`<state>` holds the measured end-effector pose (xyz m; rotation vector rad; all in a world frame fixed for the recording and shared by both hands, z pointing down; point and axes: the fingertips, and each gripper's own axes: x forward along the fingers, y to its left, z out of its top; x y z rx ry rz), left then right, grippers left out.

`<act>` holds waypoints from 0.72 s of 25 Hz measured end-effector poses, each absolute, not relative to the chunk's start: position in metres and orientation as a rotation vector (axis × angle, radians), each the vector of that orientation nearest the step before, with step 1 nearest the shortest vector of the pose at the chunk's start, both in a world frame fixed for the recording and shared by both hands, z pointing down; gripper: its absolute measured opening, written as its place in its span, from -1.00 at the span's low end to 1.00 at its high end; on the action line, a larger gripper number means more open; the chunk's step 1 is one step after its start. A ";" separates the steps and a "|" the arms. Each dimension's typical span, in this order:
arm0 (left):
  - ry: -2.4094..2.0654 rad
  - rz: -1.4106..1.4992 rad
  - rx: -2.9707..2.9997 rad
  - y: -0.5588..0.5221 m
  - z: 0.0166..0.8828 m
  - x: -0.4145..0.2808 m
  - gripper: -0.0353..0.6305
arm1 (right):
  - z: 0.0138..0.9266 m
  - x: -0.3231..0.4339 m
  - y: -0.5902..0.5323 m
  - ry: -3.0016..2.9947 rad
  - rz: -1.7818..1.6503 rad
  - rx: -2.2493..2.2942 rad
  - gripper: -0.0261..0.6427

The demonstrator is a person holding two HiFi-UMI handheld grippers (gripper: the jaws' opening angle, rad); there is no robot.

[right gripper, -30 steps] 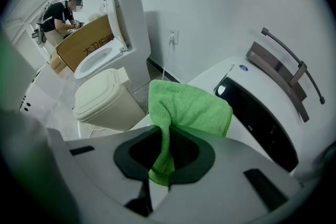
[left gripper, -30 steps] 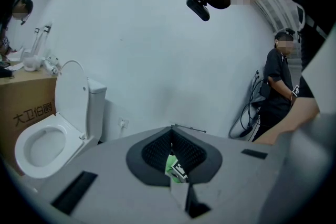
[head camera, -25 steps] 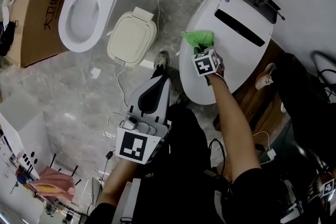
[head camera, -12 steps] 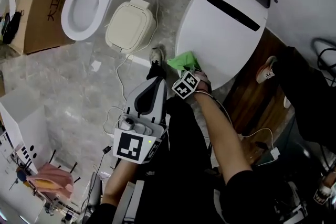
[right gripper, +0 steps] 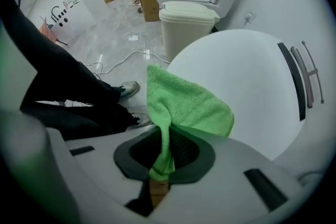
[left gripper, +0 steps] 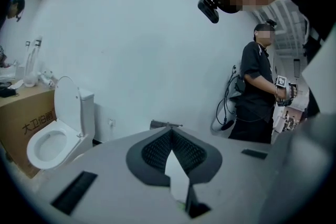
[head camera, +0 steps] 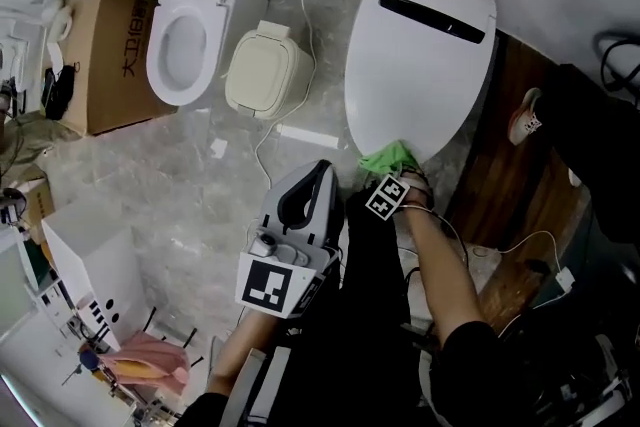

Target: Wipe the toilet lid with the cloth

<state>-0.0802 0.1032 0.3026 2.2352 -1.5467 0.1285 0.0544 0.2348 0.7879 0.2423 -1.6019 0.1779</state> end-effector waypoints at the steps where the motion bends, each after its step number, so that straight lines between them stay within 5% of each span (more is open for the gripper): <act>1: -1.522 0.152 2.244 0.106 0.299 -0.075 -0.87 | 0.789 0.069 0.242 -1.574 0.191 0.254 -0.79; 9: -1.372 0.175 2.363 0.121 0.257 -0.069 -0.87 | 0.749 0.201 0.269 -1.338 0.470 0.634 -0.79; 18: -1.188 0.032 2.535 0.155 0.170 -0.069 -0.87 | 0.491 0.178 0.210 -1.709 0.637 1.285 -0.78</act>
